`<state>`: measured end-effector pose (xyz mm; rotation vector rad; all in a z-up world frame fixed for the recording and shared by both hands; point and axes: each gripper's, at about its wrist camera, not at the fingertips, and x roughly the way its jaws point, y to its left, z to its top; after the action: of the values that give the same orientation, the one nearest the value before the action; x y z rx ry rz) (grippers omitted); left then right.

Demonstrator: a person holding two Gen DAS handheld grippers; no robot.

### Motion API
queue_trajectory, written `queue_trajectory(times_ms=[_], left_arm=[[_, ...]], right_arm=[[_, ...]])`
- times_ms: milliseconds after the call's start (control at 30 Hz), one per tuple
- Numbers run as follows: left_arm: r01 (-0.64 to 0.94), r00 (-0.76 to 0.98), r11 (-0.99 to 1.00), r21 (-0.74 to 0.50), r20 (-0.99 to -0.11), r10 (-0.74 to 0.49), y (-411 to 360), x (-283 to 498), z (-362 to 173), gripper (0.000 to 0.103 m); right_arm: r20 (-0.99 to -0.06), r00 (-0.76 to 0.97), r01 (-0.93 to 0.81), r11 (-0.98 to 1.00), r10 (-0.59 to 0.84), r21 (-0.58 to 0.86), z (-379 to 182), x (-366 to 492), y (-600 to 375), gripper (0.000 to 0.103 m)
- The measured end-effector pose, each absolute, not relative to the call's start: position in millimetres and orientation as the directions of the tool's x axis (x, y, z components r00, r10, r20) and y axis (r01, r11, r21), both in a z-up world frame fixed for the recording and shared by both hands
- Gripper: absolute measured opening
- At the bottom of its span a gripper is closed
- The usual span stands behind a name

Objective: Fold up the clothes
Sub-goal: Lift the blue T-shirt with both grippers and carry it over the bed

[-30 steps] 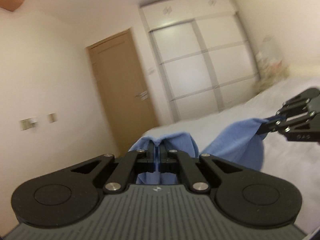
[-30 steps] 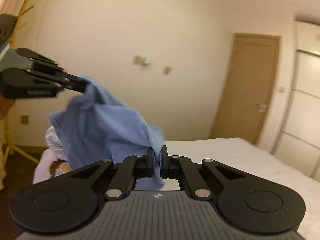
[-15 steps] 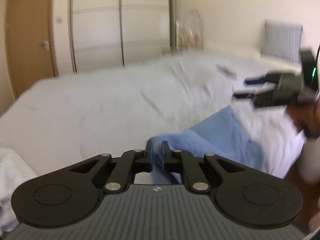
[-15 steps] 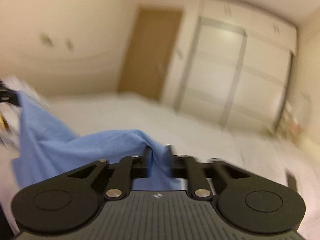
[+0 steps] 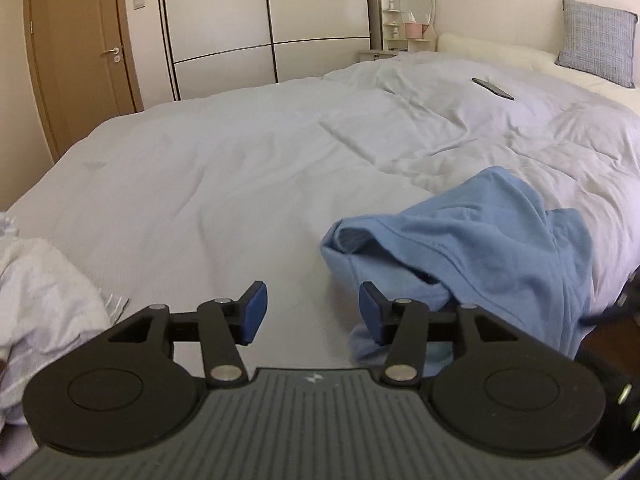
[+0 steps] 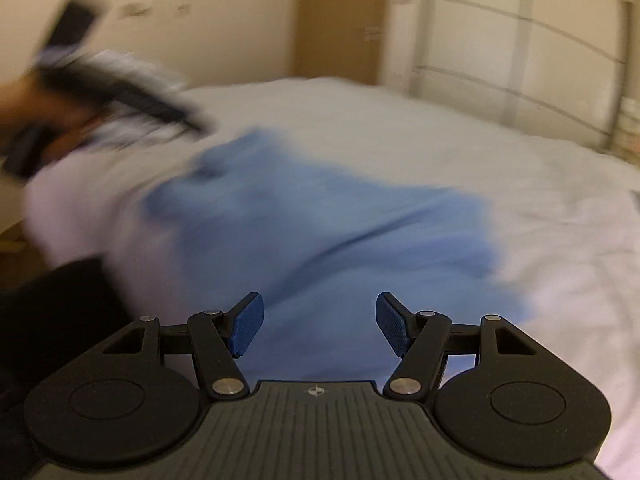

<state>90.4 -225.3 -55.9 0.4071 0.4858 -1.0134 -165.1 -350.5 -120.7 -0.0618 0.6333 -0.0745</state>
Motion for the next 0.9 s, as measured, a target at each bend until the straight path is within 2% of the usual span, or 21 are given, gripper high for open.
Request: queue_trajectory(times_ms=[200,333,367,400,433,467,500,733,900], left_arm=[[0.878,0.439,0.467,0.105,-0.564,-0.699,-206.4,89.6,-59.7,0.051],[0.896,0.418,0.427,0.118,-0.543,-0.728,-205.7,87.0,-56.7,0.063],[0.904,0.407,0.412,0.119,-0.54,-0.737,-207.8,87.0,-55.8,0.063],[0.91,0.395,0.396,0.12,-0.536,-0.746,-209.9,87.1,-55.0,0.063],[0.917,0.383,0.38,0.121,-0.533,-0.755,-212.2,87.1,-54.3,0.063],[0.923,0.374,0.364,0.128,-0.531,-0.761,-217.2,86.9,-54.6,0.063],[0.928,0.365,0.348,0.136,-0.529,-0.766,-222.5,86.9,-55.1,0.063],[0.955,0.294,0.214,0.208,-0.544,-0.786,-269.4,92.2,-62.0,0.063],[0.965,0.221,0.091,0.245,-0.577,-0.786,-295.0,86.8,-64.9,0.06]], right_arm=[[-0.592,0.805,-0.038,0.992,-0.04,-0.118,-146.0,-121.8,-303.0,0.065],[-0.581,0.808,-0.004,0.984,-0.102,-0.179,-138.2,-107.5,-308.1,0.064],[-0.577,0.808,0.005,0.981,-0.118,-0.193,-136.0,-104.4,-309.7,0.059],[-0.574,0.808,0.014,0.978,-0.133,-0.207,-133.8,-101.2,-311.4,0.041],[-0.57,0.808,0.023,0.975,-0.148,-0.221,-131.6,-98.0,-313.1,0.03],[-0.566,0.808,0.032,0.971,-0.164,-0.235,-129.4,-94.9,-314.8,0.008],[-0.555,0.811,0.057,0.969,-0.184,-0.239,-122.2,-101.0,-321.3,0.0],[-0.456,0.796,0.328,0.917,-0.398,-0.226,-64.0,-172.9,-383.0,0.0],[-0.437,0.766,0.451,0.878,-0.472,-0.159,-49.4,-189.5,-426.8,0.0]])
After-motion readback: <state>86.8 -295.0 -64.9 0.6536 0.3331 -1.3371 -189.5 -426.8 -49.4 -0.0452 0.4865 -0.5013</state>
